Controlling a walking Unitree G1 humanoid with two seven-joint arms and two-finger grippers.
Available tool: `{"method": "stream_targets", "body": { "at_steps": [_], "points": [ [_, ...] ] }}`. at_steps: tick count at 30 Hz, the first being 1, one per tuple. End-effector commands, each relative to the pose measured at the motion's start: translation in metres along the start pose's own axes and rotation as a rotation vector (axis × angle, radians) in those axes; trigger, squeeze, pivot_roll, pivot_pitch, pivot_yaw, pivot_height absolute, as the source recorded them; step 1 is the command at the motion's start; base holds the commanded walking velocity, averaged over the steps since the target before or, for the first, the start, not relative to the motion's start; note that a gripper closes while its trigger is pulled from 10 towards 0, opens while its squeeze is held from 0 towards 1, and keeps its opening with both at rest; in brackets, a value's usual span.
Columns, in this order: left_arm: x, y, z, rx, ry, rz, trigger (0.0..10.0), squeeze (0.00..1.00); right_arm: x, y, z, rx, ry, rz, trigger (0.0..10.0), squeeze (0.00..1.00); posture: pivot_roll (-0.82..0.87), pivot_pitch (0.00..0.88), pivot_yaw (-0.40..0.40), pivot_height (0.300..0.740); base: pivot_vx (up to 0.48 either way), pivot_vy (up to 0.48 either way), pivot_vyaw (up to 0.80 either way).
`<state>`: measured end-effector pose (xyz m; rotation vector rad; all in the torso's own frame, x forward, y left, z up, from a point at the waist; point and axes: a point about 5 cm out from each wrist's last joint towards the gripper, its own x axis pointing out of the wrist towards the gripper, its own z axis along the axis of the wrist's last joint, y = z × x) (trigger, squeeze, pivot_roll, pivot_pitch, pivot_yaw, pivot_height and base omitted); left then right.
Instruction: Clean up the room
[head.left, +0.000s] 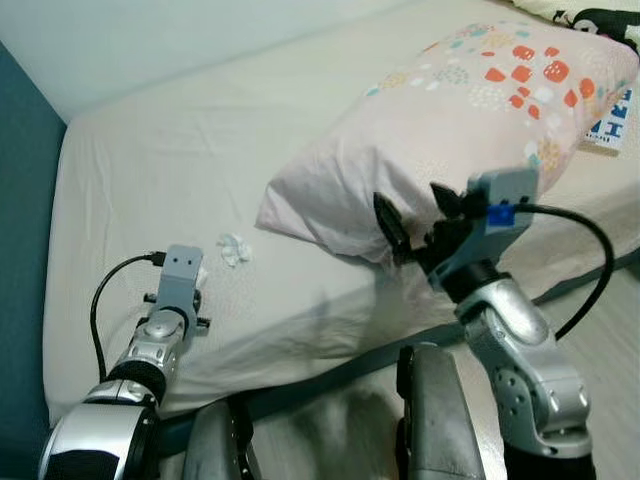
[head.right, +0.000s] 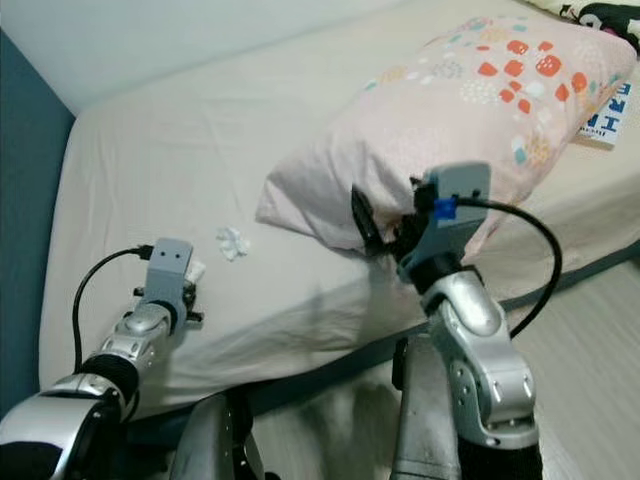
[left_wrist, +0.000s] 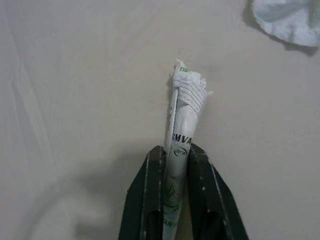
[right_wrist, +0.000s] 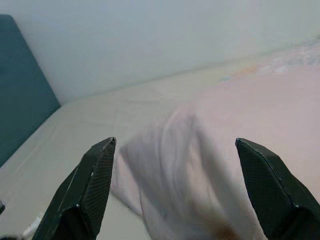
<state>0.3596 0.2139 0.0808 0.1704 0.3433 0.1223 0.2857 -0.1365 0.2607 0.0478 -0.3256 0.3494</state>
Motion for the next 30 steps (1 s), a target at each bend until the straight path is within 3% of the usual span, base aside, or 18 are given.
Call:
{"method": "stream_targets", "body": {
  "at_steps": [1,6,7,9,11,13,14,15,16,17,19,21,22,23,25,28,29,30],
  "points": [
    [-0.005,0.018,-0.021,-0.069,0.077,0.035,0.0,0.0,0.007,0.008,0.008,0.052,-0.028,0.067,10.0,0.0,-0.23,0.214,0.153,0.435,0.0,0.0,0.0],
    [-0.002,0.029,-0.004,-0.232,-0.011,0.042,0.0,0.0,0.018,0.026,0.03,0.171,-0.137,0.239,10.0,0.0,-0.21,0.185,0.128,0.435,0.0,0.0,0.0],
    [-0.002,0.029,-0.004,-0.232,-0.011,0.042,0.0,0.0,0.018,0.026,0.03,0.171,-0.137,0.239,10.0,0.0,-0.21,0.185,0.128,0.435,0.0,0.0,0.0],
    [-0.001,0.04,0.029,-0.463,-0.205,-0.033,0.0,0.0,0.032,0.031,0.035,0.186,-0.166,0.302,10.0,0.0,-0.18,0.179,0.109,0.435,0.0,0.0,0.0],
    [-0.001,0.04,0.029,-0.463,-0.205,-0.033,0.0,0.0,0.032,0.031,0.035,0.186,-0.166,0.302,10.0,0.0,-0.18,0.179,0.109,0.435,0.0,0.0,0.0],
    [-0.005,0.048,0.064,-0.605,-0.438,-0.165,0.0,0.0,0.052,0.014,0.017,0.129,-0.104,0.228,10.0,0.0,-0.11,0.18,0.082,0.435,0.0,0.0,0.0],
    [-0.005,0.048,0.064,-0.605,-0.438,-0.165,0.0,0.0,0.052,0.014,0.017,0.129,-0.104,0.228,10.0,0.0,-0.11,0.18,0.082,0.435,0.0,0.0,0.0],
    [-0.012,0.052,0.084,-0.663,-0.569,-0.244,0.0,0.0,0.064,-0.003,0.001,0.094,-0.055,0.158,10.0,0.0,-0.05,0.193,0.059,0.435,0.0,0.0,0.0],
    [-0.012,0.052,0.084,-0.663,-0.569,-0.244,0.0,0.0,0.064,-0.003,0.001,0.094,-0.055,0.158,10.0,0.0,-0.05,0.193,0.059,0.435,0.0,0.0,0.0],
    [-0.024,0.057,0.103,-0.689,-0.693,-0.316,0.0,0.0,0.073,-0.02,-0.015,0.075,-0.007,0.102,10.0,0.0,0.0,0.206,0.044,0.435,0.0,0.0,0.0],
    [-0.024,0.057,0.103,-0.689,-0.693,-0.316,0.0,0.0,0.073,-0.02,-0.015,0.075,-0.007,0.102,10.0,0.0,0.0,0.206,0.044,0.435,0.0,0.0,0.0],
    [-0.057,0.073,0.13,-0.675,-0.86,-0.358,0.0,0.0,0.085,-0.042,-0.038,0.082,0.073,0.017,10.0,0.0,0.1,0.273,0.018,0.435,0.0,0.0,0.0],
    [-0.057,0.073,0.13,-0.675,-0.86,-0.358,0.0,0.0,0.085,-0.042,-0.038,0.082,0.073,0.017,10.0,0.0,0.1,0.273,0.018,0.435,0.0,0.0,0.0],
    [-0.073,0.084,0.139,-0.647,-0.907,-0.331,0.0,0.0,0.089,-0.046,-0.045,0.098,0.098,0.006,10.0,0.0,0.13,0.298,0.01,0.435,0.0,0.0,0.0],
    [-0.073,0.084,0.139,-0.647,-0.907,-0.331,0.0,0.0,0.089,-0.046,-0.045,0.098,0.098,0.006,10.0,0.0,0.13,0.298,0.01,0.435,0.0,0.0,0.0],
    [-0.101,0.125,0.153,-0.559,-0.969,-0.108,0.0,0.0,0.097,-0.041,-0.055,0.138,0.132,0.054,10.0,0.0,0.19,0.363,0.01,0.435,0.0,0.0,0.0],
    [-0.104,0.134,0.157,-0.534,-0.969,-0.036,0.0,0.0,0.098,-0.037,-0.058,0.137,0.146,0.083,10.0,0.0,0.2,0.384,0.013,0.435,0.0,0.0,0.0],
    [-0.104,0.134,0.157,-0.534,-0.969,-0.036,0.0,0.0,0.098,-0.037,-0.058,0.137,0.146,0.083,10.0,0.0,0.2,0.384,0.013,0.435,0.0,0.0,0.0]
  ]
}}
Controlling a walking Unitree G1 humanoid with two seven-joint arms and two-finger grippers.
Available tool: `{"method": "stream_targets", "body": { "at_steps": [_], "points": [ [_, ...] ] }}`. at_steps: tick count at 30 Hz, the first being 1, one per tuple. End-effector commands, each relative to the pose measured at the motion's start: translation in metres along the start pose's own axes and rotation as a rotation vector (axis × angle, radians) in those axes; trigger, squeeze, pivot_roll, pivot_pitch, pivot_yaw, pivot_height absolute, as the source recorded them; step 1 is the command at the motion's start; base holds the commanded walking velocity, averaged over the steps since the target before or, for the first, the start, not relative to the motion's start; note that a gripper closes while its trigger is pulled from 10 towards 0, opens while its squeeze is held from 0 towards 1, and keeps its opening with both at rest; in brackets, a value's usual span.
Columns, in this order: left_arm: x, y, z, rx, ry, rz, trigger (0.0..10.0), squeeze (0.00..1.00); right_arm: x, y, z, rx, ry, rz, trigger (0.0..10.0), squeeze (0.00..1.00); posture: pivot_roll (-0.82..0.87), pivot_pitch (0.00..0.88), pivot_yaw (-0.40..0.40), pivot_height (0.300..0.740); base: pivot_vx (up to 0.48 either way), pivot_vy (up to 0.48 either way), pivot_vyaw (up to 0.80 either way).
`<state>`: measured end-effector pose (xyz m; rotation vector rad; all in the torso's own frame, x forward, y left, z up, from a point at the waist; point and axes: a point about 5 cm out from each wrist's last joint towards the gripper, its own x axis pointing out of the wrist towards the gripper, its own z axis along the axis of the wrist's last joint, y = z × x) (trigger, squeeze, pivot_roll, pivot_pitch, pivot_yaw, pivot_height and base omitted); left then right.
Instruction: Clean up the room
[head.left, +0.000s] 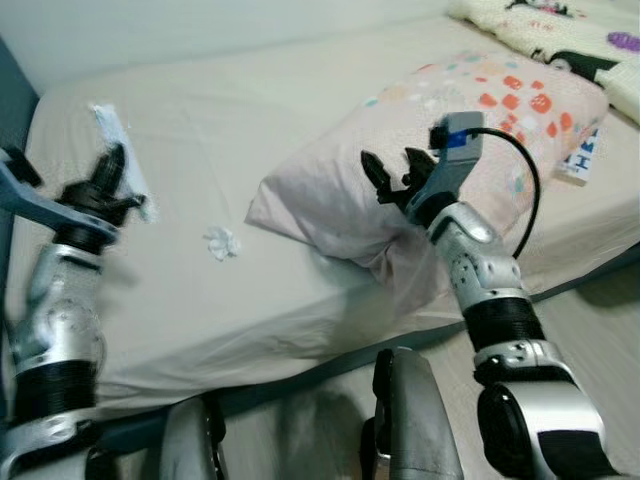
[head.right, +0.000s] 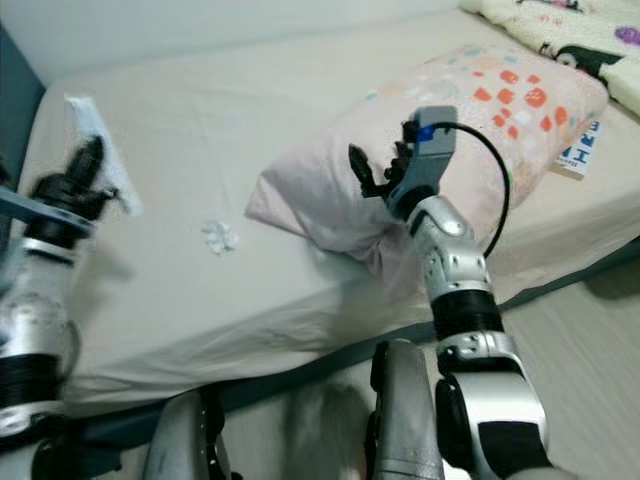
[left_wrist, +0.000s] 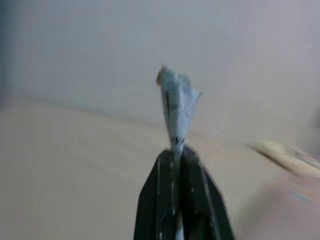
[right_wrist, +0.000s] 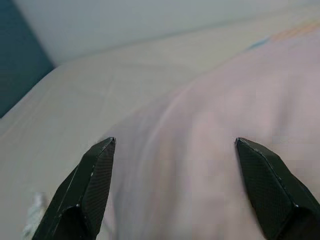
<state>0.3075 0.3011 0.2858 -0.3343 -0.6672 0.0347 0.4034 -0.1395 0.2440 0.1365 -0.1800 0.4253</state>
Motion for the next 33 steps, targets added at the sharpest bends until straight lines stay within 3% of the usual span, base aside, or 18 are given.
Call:
{"method": "stream_targets", "body": {
  "at_steps": [1,4,5,8,10,21,26,33],
  "points": [
    [-0.002,0.007,0.008,0.069,0.004,0.063,0.0,0.0,0.005,0.011,-0.011,0.019,0.031,0.072,10.0,0.0,0.21,0.399,0.016,0.435,0.0,0.0,0.59],
    [-0.003,0.008,0.011,0.093,0.01,0.083,0.0,0.0,0.008,0.017,-0.013,0.017,0.036,0.111,10.0,0.0,0.2,0.417,0.018,0.435,0.0,0.0,0.66],
    [-0.004,0.005,0.008,0.101,0.032,0.088,10.0,0.0,0.012,0.026,-0.014,0.011,0.035,0.161,10.0,0.0,0.2,0.429,0.021,0.435,0.0,0.0,0.79],
    [-0.006,0.002,0.007,0.102,0.049,0.086,10.0,0.0,0.015,0.031,-0.013,0.008,0.033,0.192,10.0,0.0,0.2,0.432,0.022,0.435,0.0,0.0,0.79],
    [-0.012,-0.01,-0.003,0.075,0.104,0.059,10.0,0.0,0.02,0.04,-0.012,-0.012,0.03,0.235,10.0,0.0,0.2,0.449,0.028,0.435,0.0,0.0,0.79],
    [-0.023,-0.034,-0.016,0.029,0.181,0.023,10.0,0.0,0.023,0.039,-0.019,-0.082,0.08,0.204,10.0,0.0,0.2,0.466,0.029,0.435,0.0,0.0,0.79],
    [-0.028,-0.039,-0.015,0.036,0.201,0.015,10.0,0.0,0.019,0.034,-0.039,-0.169,0.216,0.121,10.0,0.0,0.22,0.485,0.03,0.435,0.0,0.0,0.64],
    [-0.034,-0.042,-0.014,0.054,0.23,0.01,10.0,0.0,0.004,0.038,-0.076,-0.218,0.388,0.155,10.0,0.0,0.23,0.507,0.032,0.435,0.0,0.0,0.0]
  ]
}}
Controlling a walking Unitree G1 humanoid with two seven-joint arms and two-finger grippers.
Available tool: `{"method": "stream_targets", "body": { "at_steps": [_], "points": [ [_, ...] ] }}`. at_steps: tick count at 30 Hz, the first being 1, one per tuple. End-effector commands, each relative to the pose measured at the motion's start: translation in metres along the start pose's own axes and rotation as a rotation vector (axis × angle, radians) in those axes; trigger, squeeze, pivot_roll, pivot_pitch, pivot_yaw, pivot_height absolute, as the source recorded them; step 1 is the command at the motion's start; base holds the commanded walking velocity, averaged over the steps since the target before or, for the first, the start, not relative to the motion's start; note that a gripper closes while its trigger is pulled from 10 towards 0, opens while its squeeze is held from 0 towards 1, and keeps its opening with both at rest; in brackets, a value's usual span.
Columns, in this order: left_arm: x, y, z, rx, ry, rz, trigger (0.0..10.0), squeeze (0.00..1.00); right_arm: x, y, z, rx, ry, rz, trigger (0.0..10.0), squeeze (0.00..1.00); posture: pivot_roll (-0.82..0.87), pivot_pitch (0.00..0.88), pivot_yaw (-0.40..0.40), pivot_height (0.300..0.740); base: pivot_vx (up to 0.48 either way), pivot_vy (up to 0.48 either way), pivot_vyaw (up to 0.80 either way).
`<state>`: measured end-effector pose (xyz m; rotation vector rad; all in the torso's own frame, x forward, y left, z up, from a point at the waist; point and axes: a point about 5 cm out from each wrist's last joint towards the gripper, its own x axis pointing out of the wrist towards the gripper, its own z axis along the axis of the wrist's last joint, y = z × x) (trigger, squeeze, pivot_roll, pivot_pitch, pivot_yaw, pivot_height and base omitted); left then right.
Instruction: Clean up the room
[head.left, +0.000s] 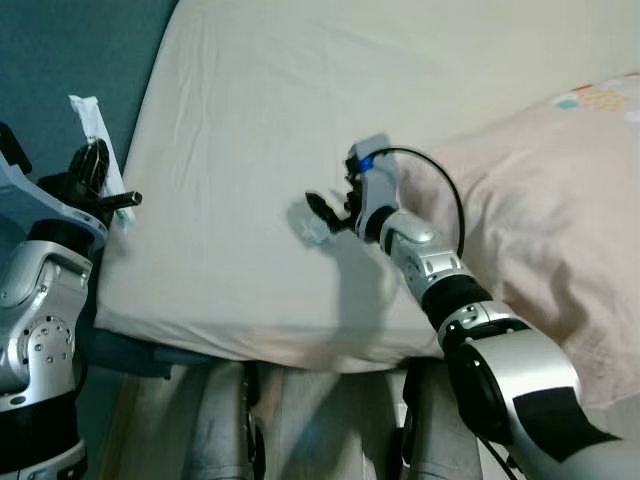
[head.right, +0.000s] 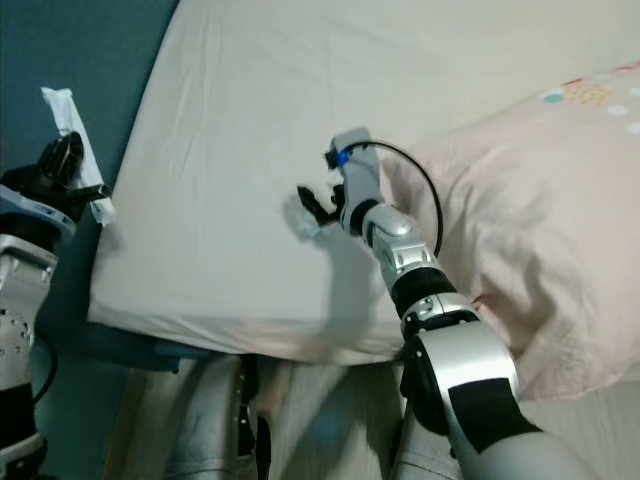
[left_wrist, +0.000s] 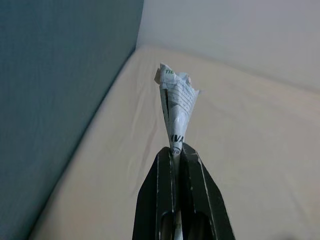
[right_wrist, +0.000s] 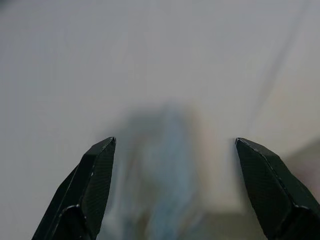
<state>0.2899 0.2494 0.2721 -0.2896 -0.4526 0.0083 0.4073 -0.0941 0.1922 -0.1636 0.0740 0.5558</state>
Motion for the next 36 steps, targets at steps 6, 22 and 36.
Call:
{"method": "stream_targets", "body": {
  "at_steps": [6,22,36],
  "points": [
    [-0.008,-0.001,-0.002,0.005,0.039,0.013,10.0,0.0,-0.006,0.015,-0.047,-0.046,0.214,0.046,10.0,0.0,0.22,0.52,0.038,0.435,0.0,0.0,0.0],
    [-0.006,-0.011,-0.007,-0.015,0.05,0.0,10.0,0.0,-0.009,0.005,-0.034,0.012,0.035,-0.011,0.0,0.0,0.2,0.478,0.033,0.435,0.0,0.0,0.0],
    [0.018,-0.015,-0.016,-0.046,-0.013,0.002,10.0,0.0,-0.014,-0.025,0.04,0.214,-0.351,-0.022,0.0,0.0,0.11,0.308,0.011,0.435,0.0,0.0,0.0]
  ]
}}
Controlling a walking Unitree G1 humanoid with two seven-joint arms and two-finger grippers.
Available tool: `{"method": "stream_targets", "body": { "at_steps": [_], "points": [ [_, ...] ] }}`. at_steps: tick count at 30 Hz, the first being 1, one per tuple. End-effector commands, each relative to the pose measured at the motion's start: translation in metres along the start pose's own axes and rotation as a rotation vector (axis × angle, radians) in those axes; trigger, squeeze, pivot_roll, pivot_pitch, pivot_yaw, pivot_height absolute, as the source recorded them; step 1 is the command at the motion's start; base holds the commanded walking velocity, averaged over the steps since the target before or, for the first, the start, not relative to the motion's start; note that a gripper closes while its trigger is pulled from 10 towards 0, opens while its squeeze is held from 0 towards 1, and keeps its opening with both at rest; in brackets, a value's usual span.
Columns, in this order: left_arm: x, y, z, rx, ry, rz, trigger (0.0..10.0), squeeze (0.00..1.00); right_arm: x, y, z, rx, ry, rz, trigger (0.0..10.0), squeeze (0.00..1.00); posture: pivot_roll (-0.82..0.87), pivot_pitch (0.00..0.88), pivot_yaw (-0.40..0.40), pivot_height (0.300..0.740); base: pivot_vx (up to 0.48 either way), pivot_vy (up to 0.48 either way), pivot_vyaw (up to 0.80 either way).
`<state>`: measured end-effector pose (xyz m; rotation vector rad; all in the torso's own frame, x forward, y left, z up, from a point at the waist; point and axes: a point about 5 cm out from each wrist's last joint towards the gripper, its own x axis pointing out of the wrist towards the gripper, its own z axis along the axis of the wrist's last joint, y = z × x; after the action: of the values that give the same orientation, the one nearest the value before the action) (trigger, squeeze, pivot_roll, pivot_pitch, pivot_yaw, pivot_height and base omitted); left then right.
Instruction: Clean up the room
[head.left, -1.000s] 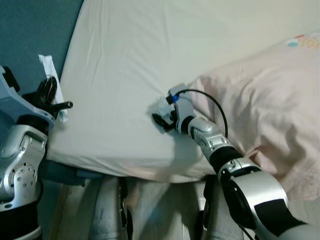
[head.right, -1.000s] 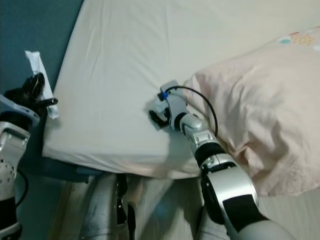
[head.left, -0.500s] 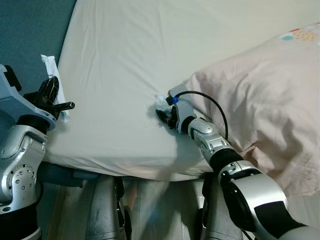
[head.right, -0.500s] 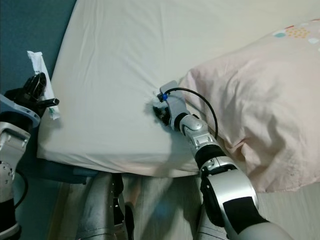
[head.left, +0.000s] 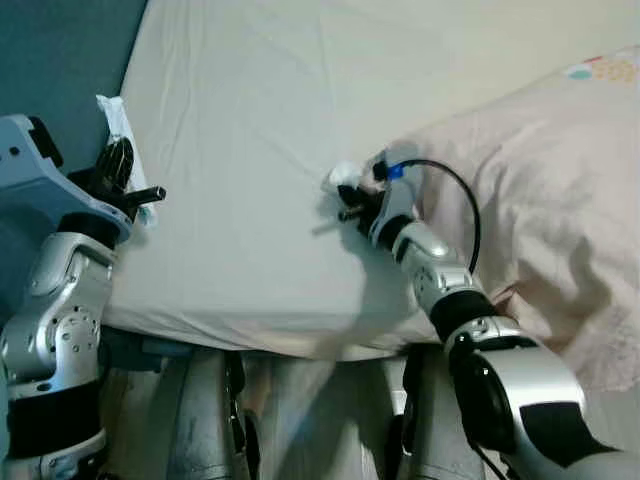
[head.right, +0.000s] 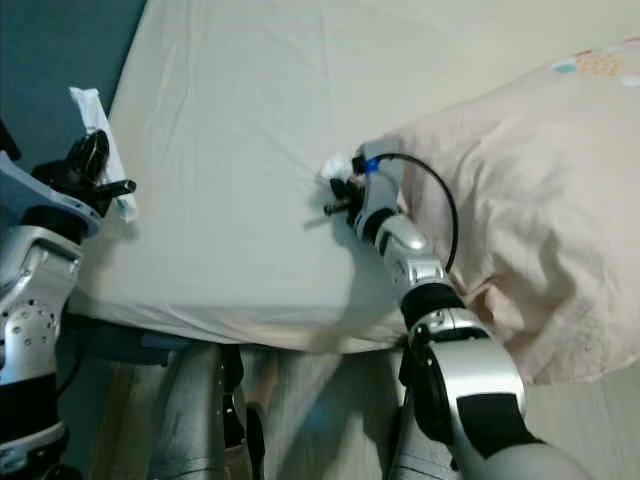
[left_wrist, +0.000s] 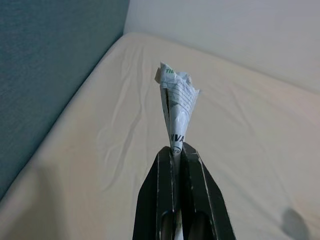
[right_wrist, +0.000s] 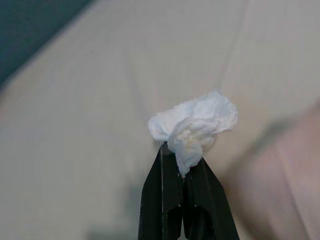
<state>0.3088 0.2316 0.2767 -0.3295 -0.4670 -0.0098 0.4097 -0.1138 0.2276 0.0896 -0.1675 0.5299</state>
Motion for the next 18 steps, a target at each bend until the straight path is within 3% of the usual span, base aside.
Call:
{"method": "stream_targets", "body": {
  "at_steps": [1,3,6,10,14,15,17,18],
  "points": [
    [0.001,0.002,-0.006,-0.003,-0.001,0.012,10.0,0.0,0.001,-0.001,0.009,0.04,-0.053,0.013,0.0,0.0,0.11,0.308,0.011,0.435,0.0,0.0,0.0],
    [0.008,0.001,-0.013,-0.012,-0.007,0.016,10.0,0.0,0.002,-0.001,0.042,0.073,-0.195,0.065,0.0,0.0,0.09,0.252,0.011,0.435,0.0,0.0,0.0],
    [0.014,0.0,-0.019,-0.023,-0.014,0.018,10.0,0.0,-0.001,0.002,0.056,0.069,-0.263,0.109,0.0,0.0,0.07,0.222,0.009,0.444,0.0,0.0,0.0],
    [0.023,-0.003,-0.027,-0.052,-0.029,0.012,10.0,0.0,-0.008,0.008,0.053,0.059,-0.279,0.134,0.0,0.0,0.04,0.133,0.006,0.459,0.0,0.0,0.0],
    [0.028,-0.01,-0.038,-0.084,-0.006,-0.022,10.0,0.0,-0.014,0.011,0.049,0.07,-0.284,0.142,0.0,0.0,0.02,0.101,0.01,0.479,0.0,0.0,0.0],
    [0.028,-0.012,-0.05,-0.103,0.06,-0.019,10.0,0.0,-0.018,0.01,0.045,0.081,-0.28,0.126,0.0,0.0,0.0,0.074,0.017,0.484,0.0,0.0,0.0],
    [0.028,-0.012,-0.05,-0.103,0.06,-0.019,10.0,0.0,-0.018,0.01,0.045,0.081,-0.28,0.126,0.0,0.0,0.0,0.074,0.017,0.489,0.0,0.0,0.0],
    [0.023,-0.013,-0.073,-0.121,0.166,-0.019,10.0,0.0,-0.027,0.009,0.03,0.103,-0.25,0.089,0.0,0.0,-0.02,0.054,0.031,0.499,0.0,0.0,0.0]
  ]
}}
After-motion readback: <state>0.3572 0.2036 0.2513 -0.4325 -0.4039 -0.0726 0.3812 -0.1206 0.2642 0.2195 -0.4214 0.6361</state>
